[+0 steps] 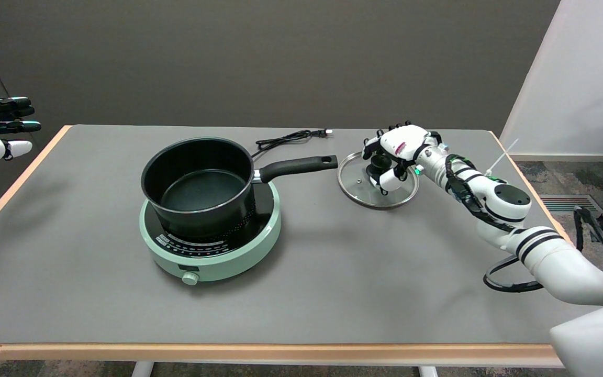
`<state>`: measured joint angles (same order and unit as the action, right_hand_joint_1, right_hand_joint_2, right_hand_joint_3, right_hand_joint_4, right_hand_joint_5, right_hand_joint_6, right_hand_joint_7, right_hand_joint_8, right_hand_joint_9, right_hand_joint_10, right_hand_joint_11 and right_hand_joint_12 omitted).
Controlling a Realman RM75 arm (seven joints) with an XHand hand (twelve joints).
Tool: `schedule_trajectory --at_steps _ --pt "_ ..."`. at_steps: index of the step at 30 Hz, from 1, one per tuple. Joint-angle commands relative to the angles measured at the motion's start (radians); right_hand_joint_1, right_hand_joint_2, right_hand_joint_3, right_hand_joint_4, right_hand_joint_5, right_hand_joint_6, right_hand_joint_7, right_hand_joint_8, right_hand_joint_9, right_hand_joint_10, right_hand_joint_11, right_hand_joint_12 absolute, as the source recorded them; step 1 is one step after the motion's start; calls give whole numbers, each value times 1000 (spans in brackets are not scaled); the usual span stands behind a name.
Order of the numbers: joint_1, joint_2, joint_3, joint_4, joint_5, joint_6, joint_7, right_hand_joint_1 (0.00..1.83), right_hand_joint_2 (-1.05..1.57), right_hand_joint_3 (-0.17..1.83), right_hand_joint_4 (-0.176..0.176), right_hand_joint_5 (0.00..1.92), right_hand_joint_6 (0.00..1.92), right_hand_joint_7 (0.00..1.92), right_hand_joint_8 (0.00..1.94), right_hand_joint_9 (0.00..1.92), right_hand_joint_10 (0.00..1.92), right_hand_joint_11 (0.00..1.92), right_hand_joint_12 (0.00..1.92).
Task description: Pick up the pot lid.
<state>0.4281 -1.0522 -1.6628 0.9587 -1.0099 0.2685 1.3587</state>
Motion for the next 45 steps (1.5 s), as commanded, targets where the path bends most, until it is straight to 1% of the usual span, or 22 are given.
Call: schedule_trajectory --at_steps 1,13,14,37,39,45 --pt "9 21 -13 -13 -2 2 13 824 642 890 176 647 421 773 284 744 619 482 836" --pt "7 36 -2 -27 16 1 -1 819 647 888 176 658 449 765 270 743 627 485 849" --pt "11 36 -14 -15 -1 5 14 820 648 887 176 660 453 767 269 744 627 485 853" --pt "36 35 -51 -45 5 7 13 818 669 871 176 675 492 815 309 769 672 496 869" --pt "35 35 -51 -45 5 9 13 745 668 946 176 651 542 801 356 758 699 505 862" --pt "30 35 -51 -42 5 10 13 750 677 945 176 658 550 817 370 770 714 511 875"
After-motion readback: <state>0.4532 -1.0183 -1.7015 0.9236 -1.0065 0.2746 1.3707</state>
